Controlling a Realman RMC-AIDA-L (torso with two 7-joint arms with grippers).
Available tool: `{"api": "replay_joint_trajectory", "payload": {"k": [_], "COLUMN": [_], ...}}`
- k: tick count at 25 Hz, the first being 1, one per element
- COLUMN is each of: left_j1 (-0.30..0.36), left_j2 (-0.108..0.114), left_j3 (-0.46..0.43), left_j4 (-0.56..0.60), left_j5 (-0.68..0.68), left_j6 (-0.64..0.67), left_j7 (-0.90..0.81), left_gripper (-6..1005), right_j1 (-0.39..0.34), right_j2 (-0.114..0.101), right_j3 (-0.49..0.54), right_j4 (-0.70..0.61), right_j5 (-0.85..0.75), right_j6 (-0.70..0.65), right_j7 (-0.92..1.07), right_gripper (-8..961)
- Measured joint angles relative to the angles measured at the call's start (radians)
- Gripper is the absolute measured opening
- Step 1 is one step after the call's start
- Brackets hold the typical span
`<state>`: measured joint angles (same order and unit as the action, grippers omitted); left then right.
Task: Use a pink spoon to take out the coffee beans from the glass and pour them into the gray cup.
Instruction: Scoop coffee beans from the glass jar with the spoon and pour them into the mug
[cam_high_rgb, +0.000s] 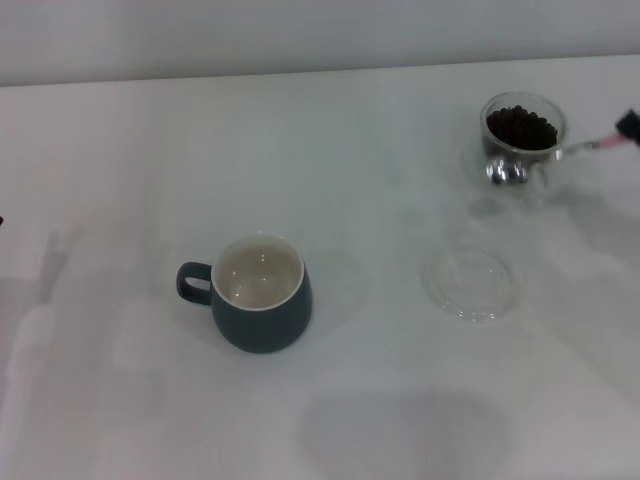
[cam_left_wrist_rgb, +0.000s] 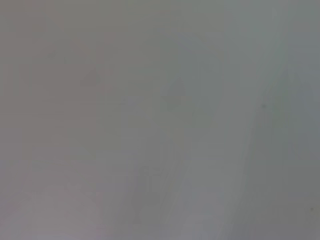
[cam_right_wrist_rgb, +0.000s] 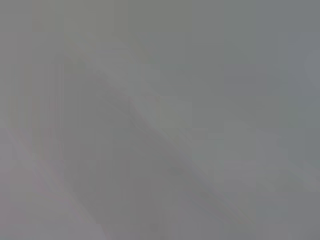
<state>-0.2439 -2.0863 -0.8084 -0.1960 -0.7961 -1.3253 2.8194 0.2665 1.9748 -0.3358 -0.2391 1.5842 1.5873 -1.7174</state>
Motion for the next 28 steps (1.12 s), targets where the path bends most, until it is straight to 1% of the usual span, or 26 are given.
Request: {"api": "replay_joint_trajectory", "payload": {"k": [3,7,10,12,14,16,18,20,28], "left_j1": [0.0,-0.004,-0.006,-0.007,-0.008,-0.008,-0.008,-0.008,-0.016], "left_j2": [0.0,0.0,0.0,0.0,0.0,0.0,0.0,0.0,-0.001], "left_j3": [0.0,0.003,0.005,0.006,0.006,0.005,0.003,0.002,0.0], "left_j4": [0.002,0.002,0.001,0.0,-0.001,-0.002,-0.002,-0.002,-0.002], "left_j5": [0.0,0.0,0.0,0.0,0.0,0.0,0.0,0.0,0.0], "left_j6": [0.0,0.014,0.026,0.035,0.041,0.046,0.051,0.055,0.063], "left_j7": [0.0,0.0,0.0,0.0,0.0,0.0,0.0,0.0,-0.001], "left_gripper": [880,879,879,879,879,880,880,880,879], "right_j1": [0.056,0.113,0.142,0.151,0.153,0.153,0.153,0.153,0.148], "right_j2": [-0.009,-0.01,-0.01,-0.007,0.002,0.017,0.028,0.033,0.032], "right_j3": [-0.011,-0.03,-0.054,-0.077,-0.1,-0.122,-0.146,-0.183,-0.26], "right_j4": [-0.067,-0.201,-0.294,-0.354,-0.401,-0.442,-0.464,-0.474,-0.475], "right_j5": [-0.008,-0.015,-0.036,-0.055,-0.074,-0.093,-0.118,-0.141,-0.154], "right_j6": [-0.011,-0.072,-0.124,-0.172,-0.228,-0.297,-0.359,-0.41,-0.486], "right_j7": [0.007,0.006,0.006,0.003,0.003,0.004,0.003,0.003,-0.001], "right_gripper": [148,147,147,147,147,148,148,148,146]}}
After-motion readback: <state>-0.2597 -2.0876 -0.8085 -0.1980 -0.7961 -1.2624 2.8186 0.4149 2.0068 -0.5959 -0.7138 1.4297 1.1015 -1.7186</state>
